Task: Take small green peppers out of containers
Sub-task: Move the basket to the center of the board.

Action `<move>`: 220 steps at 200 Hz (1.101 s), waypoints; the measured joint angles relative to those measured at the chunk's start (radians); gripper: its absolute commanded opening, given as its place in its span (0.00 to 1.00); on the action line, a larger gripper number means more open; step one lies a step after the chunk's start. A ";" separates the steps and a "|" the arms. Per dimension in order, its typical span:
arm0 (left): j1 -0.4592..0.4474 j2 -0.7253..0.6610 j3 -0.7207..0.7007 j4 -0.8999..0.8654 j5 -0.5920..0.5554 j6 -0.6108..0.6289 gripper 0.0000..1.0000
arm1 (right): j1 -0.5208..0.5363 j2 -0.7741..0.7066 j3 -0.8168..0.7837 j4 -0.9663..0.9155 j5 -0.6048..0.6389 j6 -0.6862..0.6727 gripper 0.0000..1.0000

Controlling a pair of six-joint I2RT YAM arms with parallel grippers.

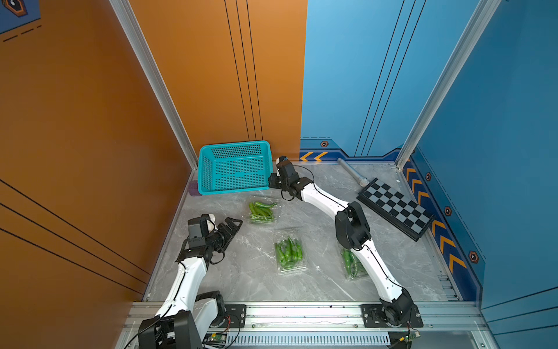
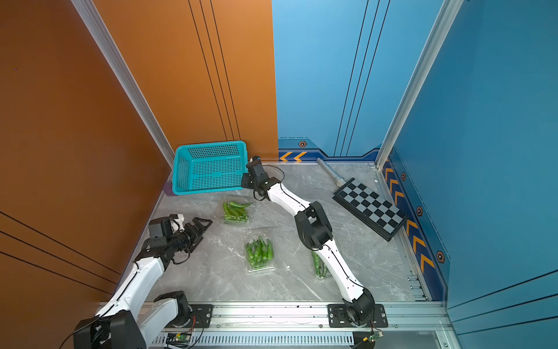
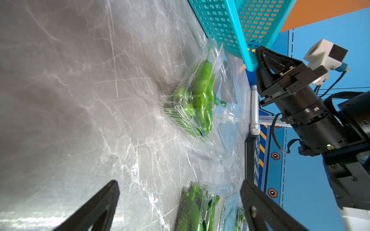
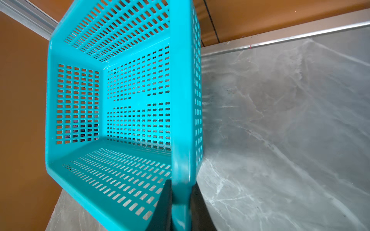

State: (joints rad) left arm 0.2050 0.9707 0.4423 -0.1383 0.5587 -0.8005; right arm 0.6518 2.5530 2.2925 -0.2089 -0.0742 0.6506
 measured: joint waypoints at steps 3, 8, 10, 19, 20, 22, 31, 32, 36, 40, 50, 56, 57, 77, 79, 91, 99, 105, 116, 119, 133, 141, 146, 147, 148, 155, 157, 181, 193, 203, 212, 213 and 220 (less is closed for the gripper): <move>0.000 0.000 0.000 0.000 0.000 0.000 0.97 | -0.004 -0.006 -0.005 0.000 0.000 0.001 0.00; 0.001 0.000 0.000 0.000 0.000 0.000 0.97 | -0.013 -0.018 -0.018 -0.001 -0.001 0.004 0.00; 0.002 0.000 0.000 0.000 0.000 0.000 0.97 | -0.015 -0.021 -0.021 -0.001 -0.002 0.004 0.00; 0.003 0.002 0.000 0.000 0.000 0.000 0.97 | -0.032 -0.040 -0.034 -0.009 -0.011 0.008 0.00; 0.003 0.002 0.000 0.000 0.000 0.000 0.97 | -0.034 -0.042 -0.035 -0.011 -0.011 0.008 0.00; 0.004 0.002 0.000 0.000 0.000 0.000 0.97 | -0.040 -0.047 -0.037 -0.014 -0.015 0.011 0.00; 0.004 0.004 0.000 -0.001 0.000 0.000 0.97 | -0.064 -0.064 -0.047 -0.021 -0.035 0.017 0.00; 0.004 0.004 0.000 0.000 0.000 0.000 0.97 | -0.066 -0.066 -0.048 -0.021 -0.038 0.016 0.00; 0.005 0.005 0.000 0.000 0.000 0.000 0.97 | -0.077 -0.074 -0.055 -0.025 -0.046 0.019 0.00; 0.005 0.006 0.000 0.000 0.000 0.001 0.97 | -0.089 -0.083 -0.064 -0.027 -0.056 0.020 0.00; 0.005 0.010 0.000 -0.001 0.000 0.002 0.97 | -0.120 -0.111 -0.093 -0.030 -0.076 0.024 0.00; 0.005 0.012 0.000 -0.001 0.000 0.004 0.97 | -0.137 -0.125 -0.111 -0.031 -0.087 0.026 0.00; 0.005 0.013 0.000 -0.001 0.000 0.005 0.97 | -0.142 -0.129 -0.117 -0.031 -0.089 0.027 0.00; 0.005 0.017 0.000 -0.006 -0.002 0.013 0.97 | -0.193 -0.178 -0.192 -0.034 -0.125 0.027 0.00; 0.005 0.017 0.000 -0.008 -0.002 0.015 0.97 | -0.196 -0.181 -0.199 -0.034 -0.128 0.026 0.00; 0.005 0.019 0.002 -0.013 -0.005 0.019 0.97 | -0.216 -0.214 -0.258 -0.033 -0.145 0.027 0.00; 0.005 0.020 0.004 -0.017 -0.008 0.023 0.97 | -0.223 -0.234 -0.298 -0.032 -0.156 0.029 0.00; 0.005 0.020 0.005 -0.018 -0.010 0.025 0.97 | -0.228 -0.253 -0.333 -0.026 -0.161 0.031 0.00; 0.005 0.020 0.010 -0.019 -0.015 0.026 0.97 | -0.234 -0.298 -0.416 -0.005 -0.172 0.036 0.00; 0.004 0.021 0.011 -0.019 -0.017 0.026 0.96 | -0.237 -0.312 -0.444 0.004 -0.175 0.037 0.00; 0.004 0.025 0.016 -0.019 -0.027 0.027 0.95 | -0.249 -0.376 -0.548 0.019 -0.191 0.042 0.00; 0.003 0.030 0.019 -0.019 -0.032 0.027 0.95 | -0.257 -0.410 -0.603 0.026 -0.203 0.042 0.00; 0.001 0.035 0.022 -0.020 -0.035 0.027 0.95 | -0.262 -0.433 -0.636 0.032 -0.206 0.043 0.00; 0.001 0.035 0.022 -0.020 -0.035 0.027 0.95 | -0.263 -0.436 -0.642 0.033 -0.209 0.043 0.00; 0.000 0.036 0.023 -0.020 -0.035 0.027 0.95 | -0.265 -0.443 -0.652 0.034 -0.211 0.043 0.00; -0.003 0.043 0.026 -0.020 -0.042 0.027 0.95 | -0.273 -0.473 -0.695 0.041 -0.217 0.045 0.00; -0.005 0.045 0.027 -0.019 -0.043 0.027 0.95 | -0.277 -0.485 -0.711 0.042 -0.217 0.046 0.00; -0.029 0.058 0.032 -0.020 -0.068 0.026 0.95 | -0.316 -0.604 -0.862 0.066 -0.238 0.046 0.00; -0.045 0.063 0.035 -0.022 -0.082 0.026 0.95 | -0.340 -0.671 -0.940 0.076 -0.245 0.045 0.00; -0.059 0.070 0.041 -0.023 -0.094 0.026 0.95 | -0.358 -0.718 -0.996 0.083 -0.252 0.046 0.00; -0.075 0.075 0.047 -0.023 -0.107 0.025 0.95 | -0.377 -0.763 -1.046 0.090 -0.257 0.046 0.00; -0.077 0.076 0.048 -0.023 -0.109 0.024 0.95 | -0.379 -0.766 -1.049 0.090 -0.257 0.046 0.00; -0.088 0.079 0.052 -0.023 -0.117 0.023 0.95 | -0.392 -0.790 -1.078 0.094 -0.263 0.045 0.00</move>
State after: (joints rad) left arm 0.1169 1.0500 0.4946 -0.1616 0.4412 -0.7780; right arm 0.2600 1.7634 1.2144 -0.1146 -0.3370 0.6960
